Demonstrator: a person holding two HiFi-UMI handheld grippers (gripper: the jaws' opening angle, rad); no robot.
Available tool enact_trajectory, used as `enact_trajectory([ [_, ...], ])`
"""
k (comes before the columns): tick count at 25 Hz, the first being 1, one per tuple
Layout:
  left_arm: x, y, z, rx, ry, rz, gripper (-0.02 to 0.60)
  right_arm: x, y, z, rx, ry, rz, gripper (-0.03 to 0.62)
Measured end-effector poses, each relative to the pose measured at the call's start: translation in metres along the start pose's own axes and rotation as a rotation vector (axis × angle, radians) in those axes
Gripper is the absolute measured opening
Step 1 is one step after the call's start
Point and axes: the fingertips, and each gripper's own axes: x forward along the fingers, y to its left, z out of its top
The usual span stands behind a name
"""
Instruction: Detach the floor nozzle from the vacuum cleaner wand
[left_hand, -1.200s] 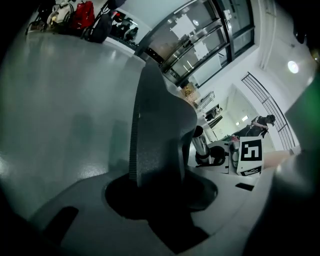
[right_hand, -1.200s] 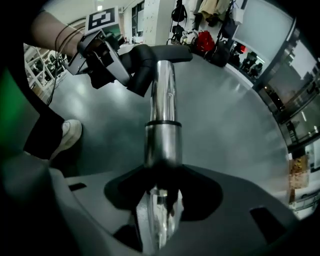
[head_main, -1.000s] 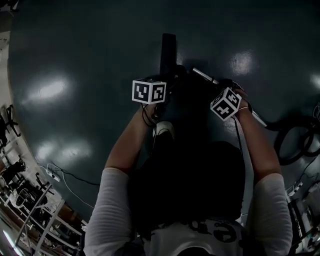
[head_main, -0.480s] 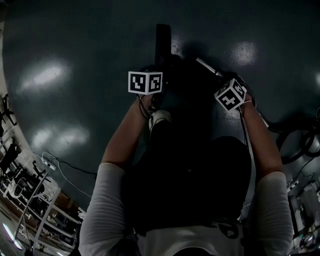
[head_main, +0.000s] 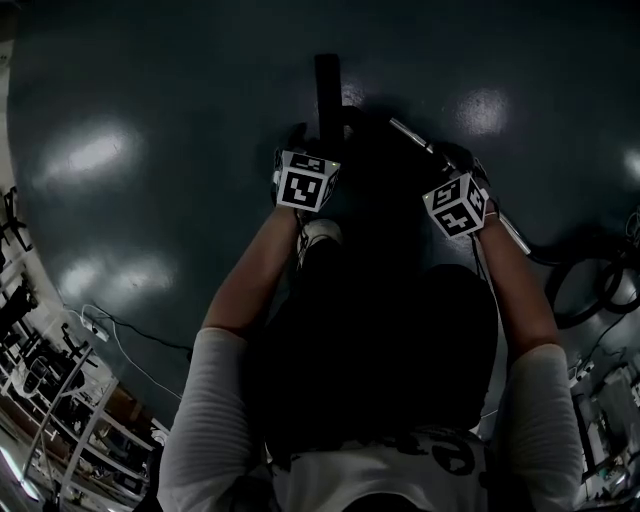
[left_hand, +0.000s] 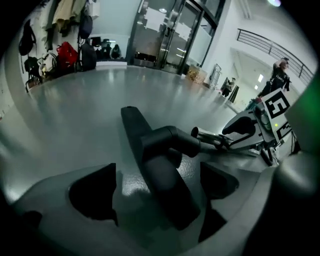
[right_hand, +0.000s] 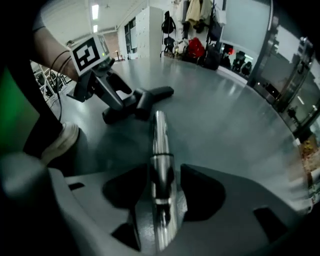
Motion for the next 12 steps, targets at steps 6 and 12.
enact_trajectory([
  [6,-0.048,-0.016,0.047,-0.161,-0.137,0.033,0.451,-0.058,-0.026,0.061,0.102,-0.251,-0.100,0.167],
  [12,-0.178,-0.044,0.128,-0.138,-0.179,0.133,0.003,-0.202,-0.052,0.126,0.302,-0.395,-0.173,0.000],
])
